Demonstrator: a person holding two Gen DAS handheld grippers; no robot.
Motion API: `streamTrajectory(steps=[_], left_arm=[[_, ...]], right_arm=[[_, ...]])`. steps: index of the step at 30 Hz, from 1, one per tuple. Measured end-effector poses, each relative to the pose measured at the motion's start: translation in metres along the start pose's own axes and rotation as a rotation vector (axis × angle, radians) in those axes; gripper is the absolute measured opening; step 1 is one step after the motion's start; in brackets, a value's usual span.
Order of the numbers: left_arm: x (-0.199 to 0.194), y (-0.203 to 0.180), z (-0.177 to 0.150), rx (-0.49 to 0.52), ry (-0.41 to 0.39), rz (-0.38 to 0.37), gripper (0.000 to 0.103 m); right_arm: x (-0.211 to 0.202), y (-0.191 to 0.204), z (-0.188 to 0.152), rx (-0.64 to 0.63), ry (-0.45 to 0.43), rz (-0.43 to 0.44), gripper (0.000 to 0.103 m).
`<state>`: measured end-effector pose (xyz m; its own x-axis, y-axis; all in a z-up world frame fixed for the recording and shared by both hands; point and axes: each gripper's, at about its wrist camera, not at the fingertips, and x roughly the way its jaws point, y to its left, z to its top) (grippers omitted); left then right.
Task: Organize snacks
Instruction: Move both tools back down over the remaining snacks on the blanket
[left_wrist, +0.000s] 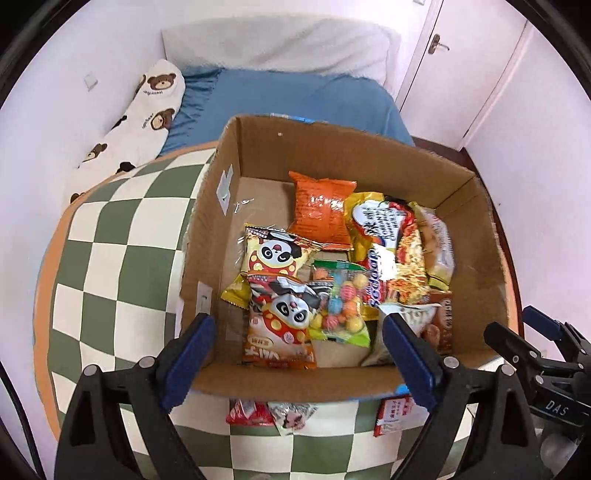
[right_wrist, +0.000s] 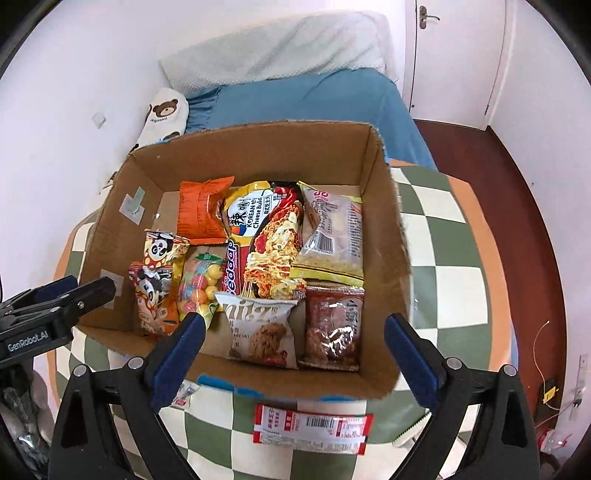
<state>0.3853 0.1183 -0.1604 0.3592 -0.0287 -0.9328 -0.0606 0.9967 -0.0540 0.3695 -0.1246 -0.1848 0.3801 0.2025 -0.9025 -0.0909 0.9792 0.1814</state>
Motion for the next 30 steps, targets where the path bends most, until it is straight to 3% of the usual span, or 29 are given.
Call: streamTrajectory(steps=[7, 20, 25, 30], left_arm=[[-0.043, -0.01, -0.019, 0.046, -0.1, 0.034, 0.093], [-0.115, -0.029, -0.054, 0.074, -0.231, 0.013, 0.093], [-0.112, -0.031, -0.069, 0.066, -0.208, 0.009, 0.093], [-0.079, -0.03, -0.09, 0.051, -0.112, 0.031, 0.093]], right_arm=[[-0.043, 0.003, -0.016, -0.012, -0.083, -0.041, 0.1], [-0.123, 0.014, -0.049, -0.001, -0.212, -0.007, 0.1], [-0.133, 0.002, -0.064, 0.051, -0.201, 0.076, 0.1], [-0.102, -0.041, -0.092, 0.126, -0.095, 0.082, 0.099]])
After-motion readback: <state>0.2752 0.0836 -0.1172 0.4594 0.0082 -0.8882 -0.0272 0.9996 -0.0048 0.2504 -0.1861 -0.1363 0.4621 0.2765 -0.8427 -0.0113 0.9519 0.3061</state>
